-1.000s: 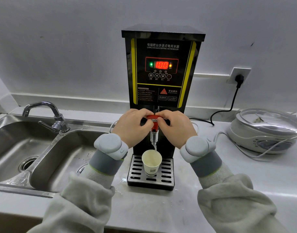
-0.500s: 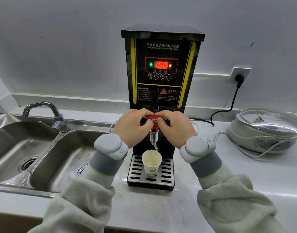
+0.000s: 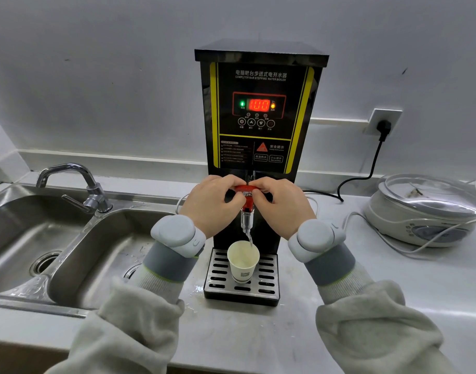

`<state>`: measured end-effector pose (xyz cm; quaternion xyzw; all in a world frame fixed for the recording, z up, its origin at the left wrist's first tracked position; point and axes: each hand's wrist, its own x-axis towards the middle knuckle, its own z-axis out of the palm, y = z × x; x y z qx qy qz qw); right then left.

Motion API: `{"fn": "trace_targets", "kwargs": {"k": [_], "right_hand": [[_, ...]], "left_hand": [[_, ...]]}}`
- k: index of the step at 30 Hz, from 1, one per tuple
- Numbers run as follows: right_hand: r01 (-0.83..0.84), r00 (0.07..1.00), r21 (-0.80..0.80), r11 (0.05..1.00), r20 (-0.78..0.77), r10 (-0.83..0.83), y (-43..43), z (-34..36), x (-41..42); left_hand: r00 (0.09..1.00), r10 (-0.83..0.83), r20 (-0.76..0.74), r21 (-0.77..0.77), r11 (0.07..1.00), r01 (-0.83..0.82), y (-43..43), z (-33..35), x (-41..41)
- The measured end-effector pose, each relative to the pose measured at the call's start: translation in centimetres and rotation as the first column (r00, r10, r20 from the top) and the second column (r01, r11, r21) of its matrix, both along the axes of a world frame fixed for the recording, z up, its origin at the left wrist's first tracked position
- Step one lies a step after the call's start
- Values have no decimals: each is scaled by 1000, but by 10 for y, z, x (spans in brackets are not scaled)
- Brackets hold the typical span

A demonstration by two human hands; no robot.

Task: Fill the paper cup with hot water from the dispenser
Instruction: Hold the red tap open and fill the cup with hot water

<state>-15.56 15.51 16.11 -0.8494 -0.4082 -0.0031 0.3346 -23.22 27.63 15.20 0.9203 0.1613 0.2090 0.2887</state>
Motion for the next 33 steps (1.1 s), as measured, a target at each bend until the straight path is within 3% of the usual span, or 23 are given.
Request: {"fn": "trace_targets", "kwargs": {"k": [33], "right_hand": [[2,1000,6,1000,6,-2,0,-1,0]], "left_hand": [[1000,-3,3,6,1000,3,-1,1,-1]]}}
